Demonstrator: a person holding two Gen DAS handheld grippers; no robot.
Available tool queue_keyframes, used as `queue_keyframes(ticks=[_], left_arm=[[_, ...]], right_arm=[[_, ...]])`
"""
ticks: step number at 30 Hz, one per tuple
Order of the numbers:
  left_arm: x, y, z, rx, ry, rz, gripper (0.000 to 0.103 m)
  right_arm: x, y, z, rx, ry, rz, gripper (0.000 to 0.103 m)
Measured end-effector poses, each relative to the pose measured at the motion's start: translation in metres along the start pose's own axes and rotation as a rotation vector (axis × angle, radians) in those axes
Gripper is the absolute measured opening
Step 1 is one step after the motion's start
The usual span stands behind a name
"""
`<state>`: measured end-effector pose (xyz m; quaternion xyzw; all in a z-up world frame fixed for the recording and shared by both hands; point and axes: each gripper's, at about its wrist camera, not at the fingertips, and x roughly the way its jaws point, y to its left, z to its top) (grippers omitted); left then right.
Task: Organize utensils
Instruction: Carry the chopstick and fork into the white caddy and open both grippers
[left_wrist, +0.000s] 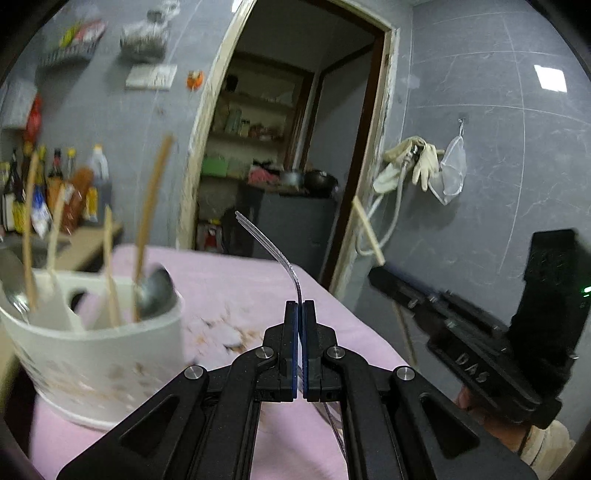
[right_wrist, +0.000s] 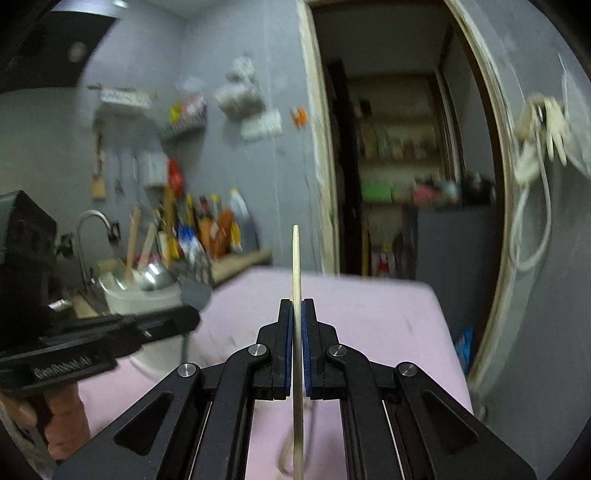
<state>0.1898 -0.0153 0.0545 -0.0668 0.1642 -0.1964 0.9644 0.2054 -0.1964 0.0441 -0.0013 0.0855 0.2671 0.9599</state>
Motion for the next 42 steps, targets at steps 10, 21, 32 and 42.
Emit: queue_keyframes(ticks=[10,21,32,42], left_arm=[[-0.057,0.038,0.042,0.093,-0.14,0.144,0.0],[-0.096,0.138,0.078,-0.053,-0.293,0.329,0.0],[-0.076,0.176,0.049,-0.081,-0.284,0.505,0.0],[-0.053,0.172,0.027,-0.029,-0.265,0.55,0.0]], right_arm=[[0.012,0.05,0.056,-0.008,-0.236,0.115,0.003],[0.063,0.095,0.09,0.106,-0.387,0.284,0.003],[0.1,0.107,0.063,0.15,-0.421,0.201,0.003],[0.116,0.106,0.045,0.134,-0.365,0.158,0.003]])
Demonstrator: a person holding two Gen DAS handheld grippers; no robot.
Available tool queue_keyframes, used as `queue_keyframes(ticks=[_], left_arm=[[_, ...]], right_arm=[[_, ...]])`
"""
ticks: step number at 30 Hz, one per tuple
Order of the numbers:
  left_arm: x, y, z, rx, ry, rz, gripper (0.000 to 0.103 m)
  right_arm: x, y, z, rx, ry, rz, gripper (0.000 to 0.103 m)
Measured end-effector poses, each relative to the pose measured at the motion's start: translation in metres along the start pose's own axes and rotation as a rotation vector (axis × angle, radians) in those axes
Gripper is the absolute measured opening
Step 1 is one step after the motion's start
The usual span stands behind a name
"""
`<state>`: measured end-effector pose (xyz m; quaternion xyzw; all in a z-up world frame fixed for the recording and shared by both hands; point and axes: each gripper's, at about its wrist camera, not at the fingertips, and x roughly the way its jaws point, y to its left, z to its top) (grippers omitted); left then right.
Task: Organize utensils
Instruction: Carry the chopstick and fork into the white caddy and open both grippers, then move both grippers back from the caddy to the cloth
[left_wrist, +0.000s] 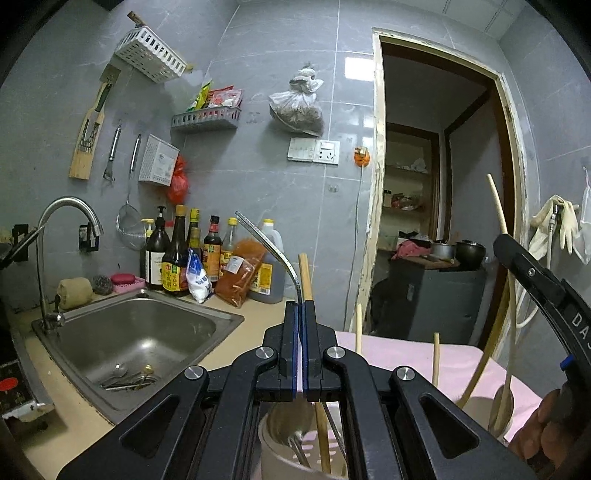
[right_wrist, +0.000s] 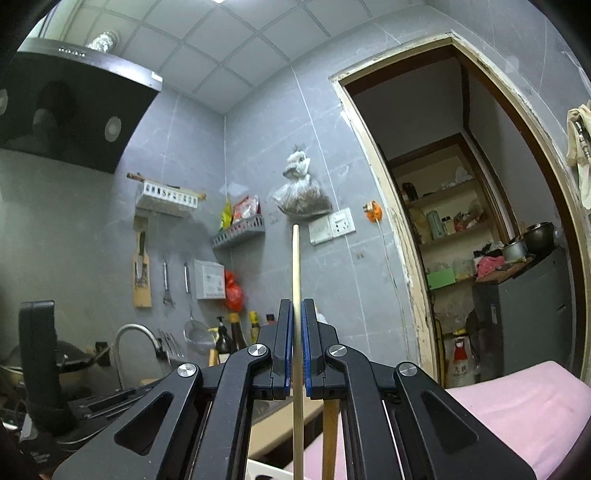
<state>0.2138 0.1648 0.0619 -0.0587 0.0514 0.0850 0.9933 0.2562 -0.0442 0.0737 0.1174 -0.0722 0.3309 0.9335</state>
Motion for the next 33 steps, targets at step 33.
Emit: queue_keyframes(ticks=[33], left_arm=[[-0.032,-0.021,0.017,-0.073,0.102,-0.215,0.032]], right_arm=[[-0.04,-0.01,0.02,-0.052,0.104,-0.003,0.031]])
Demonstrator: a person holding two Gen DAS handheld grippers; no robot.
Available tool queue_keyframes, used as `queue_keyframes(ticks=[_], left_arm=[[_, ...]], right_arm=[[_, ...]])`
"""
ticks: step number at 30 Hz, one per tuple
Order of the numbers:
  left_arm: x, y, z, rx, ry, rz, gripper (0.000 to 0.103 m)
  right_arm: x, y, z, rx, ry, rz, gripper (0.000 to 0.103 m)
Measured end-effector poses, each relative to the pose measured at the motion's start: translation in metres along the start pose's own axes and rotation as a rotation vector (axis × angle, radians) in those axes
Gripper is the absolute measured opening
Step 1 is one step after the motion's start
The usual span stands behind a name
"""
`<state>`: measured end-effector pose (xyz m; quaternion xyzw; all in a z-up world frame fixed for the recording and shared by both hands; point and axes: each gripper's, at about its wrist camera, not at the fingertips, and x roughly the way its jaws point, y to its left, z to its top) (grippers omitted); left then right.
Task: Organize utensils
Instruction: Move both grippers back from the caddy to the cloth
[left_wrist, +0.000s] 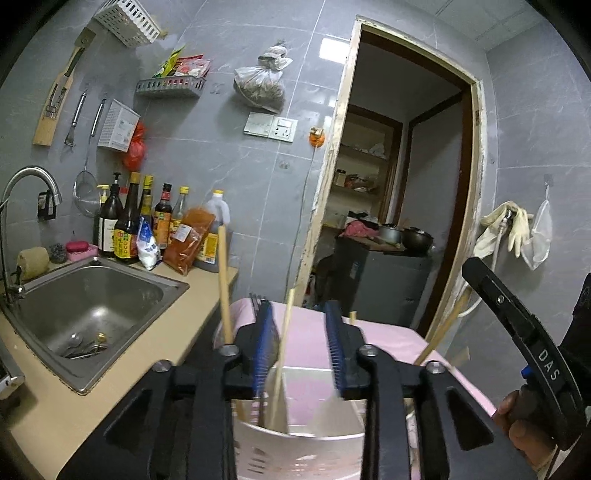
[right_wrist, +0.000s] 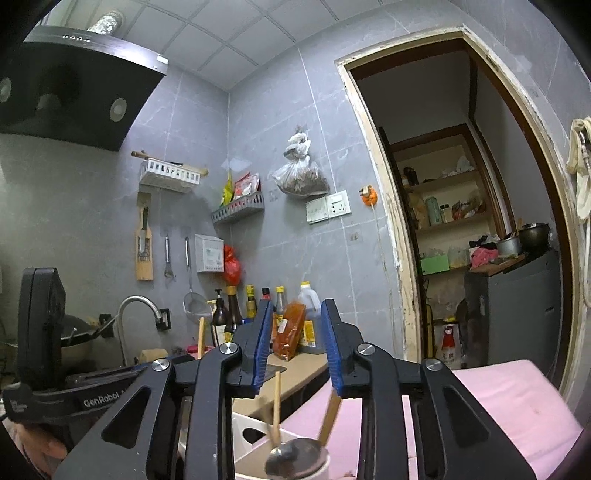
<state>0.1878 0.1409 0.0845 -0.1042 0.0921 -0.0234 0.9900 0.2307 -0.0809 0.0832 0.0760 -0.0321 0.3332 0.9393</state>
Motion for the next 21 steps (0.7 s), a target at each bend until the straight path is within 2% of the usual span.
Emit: queue_keyframes(ticks=[1,3,5,6,7,8,10,11,16,21], left_arm=[[-0.002,-0.002,0.001,-0.002,-0.004,-0.004,0.038],[-0.007,-0.009,0.002,-0.003,-0.013,-0.018,0.043],[-0.009,-0.016,0.002,0.003,-0.012,-0.028,0.049],[-0.01,-0.02,0.002,0.007,-0.012,-0.034,0.051],[-0.011,-0.024,0.001,0.012,-0.011,-0.039,0.054],[-0.012,-0.03,-0.001,0.021,-0.007,-0.046,0.057],[-0.014,-0.039,-0.004,0.029,-0.005,-0.056,0.076],[-0.015,-0.044,-0.007,0.028,-0.008,-0.065,0.079],[-0.015,-0.068,-0.018,0.047,0.024,-0.114,0.079],[-0.012,-0.089,-0.036,0.088,0.087,-0.16,0.08]], right_arm=[[-0.003,-0.001,0.002,-0.002,0.001,-0.003,0.037],[-0.012,-0.007,0.007,-0.005,0.002,-0.015,0.048],[-0.021,-0.012,0.011,-0.014,0.009,-0.031,0.054],[-0.025,-0.014,0.013,-0.023,0.015,-0.041,0.059],[-0.029,-0.017,0.015,-0.027,0.019,-0.046,0.069],[-0.035,-0.021,0.016,-0.034,0.025,-0.055,0.073],[-0.045,-0.026,0.019,-0.049,0.033,-0.072,0.079],[-0.053,-0.03,0.021,-0.061,0.043,-0.086,0.081],[-0.081,-0.048,0.023,-0.08,0.079,-0.131,0.101],[-0.111,-0.068,0.019,-0.098,0.14,-0.193,0.103]])
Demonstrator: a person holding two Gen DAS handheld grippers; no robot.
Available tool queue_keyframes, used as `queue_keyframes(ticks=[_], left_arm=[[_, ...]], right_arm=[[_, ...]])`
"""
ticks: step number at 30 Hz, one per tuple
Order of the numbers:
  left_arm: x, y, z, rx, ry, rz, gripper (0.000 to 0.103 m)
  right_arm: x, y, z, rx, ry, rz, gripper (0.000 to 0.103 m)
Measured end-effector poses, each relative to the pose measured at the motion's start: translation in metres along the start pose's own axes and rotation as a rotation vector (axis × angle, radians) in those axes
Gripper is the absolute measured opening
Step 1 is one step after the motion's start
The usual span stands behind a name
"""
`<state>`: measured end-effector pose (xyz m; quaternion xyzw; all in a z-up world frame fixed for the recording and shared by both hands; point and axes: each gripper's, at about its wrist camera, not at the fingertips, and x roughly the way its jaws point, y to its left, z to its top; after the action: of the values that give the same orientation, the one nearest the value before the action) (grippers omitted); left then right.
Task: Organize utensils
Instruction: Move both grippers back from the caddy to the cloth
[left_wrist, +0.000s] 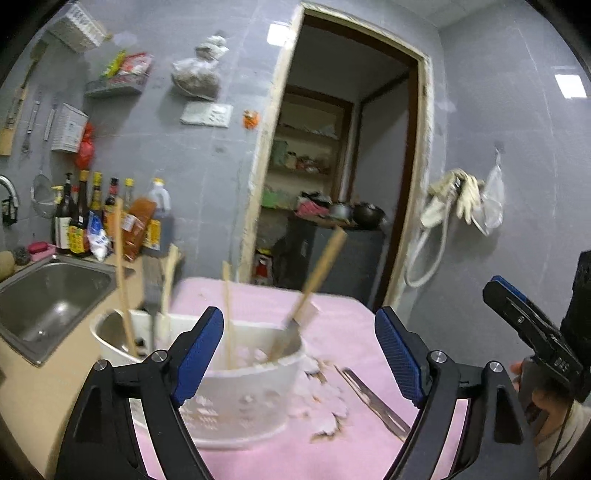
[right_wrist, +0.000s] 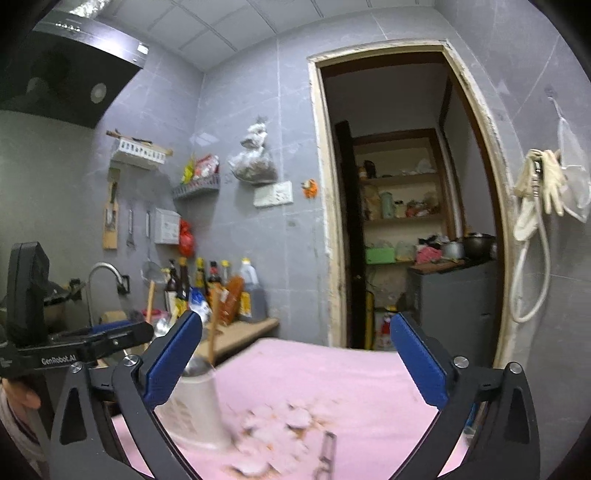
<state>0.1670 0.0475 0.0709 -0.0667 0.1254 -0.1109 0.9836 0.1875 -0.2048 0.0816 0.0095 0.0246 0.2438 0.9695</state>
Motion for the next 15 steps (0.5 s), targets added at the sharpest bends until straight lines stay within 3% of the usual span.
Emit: queue_keyframes(ticks=[5,8,15], left_arm=[[0.015,-0.021,-0.023,0.039,0.105,-0.046,0.08],[0.024,-0.029,-0.036,0.044,0.166,-0.053,0.08],[0.049,-0.039,-0.058,0.061,0.315,0.019,0.08]], right_arm=[[-0.012,-0.021,-0.019,-0.021,0.126,-0.052,0.103],[-0.011,-0.032,-0.036,-0.022,0.248,-0.065,0.103],[0.011,-0.047,-0.078,0.036,0.506,-0.044,0.103]])
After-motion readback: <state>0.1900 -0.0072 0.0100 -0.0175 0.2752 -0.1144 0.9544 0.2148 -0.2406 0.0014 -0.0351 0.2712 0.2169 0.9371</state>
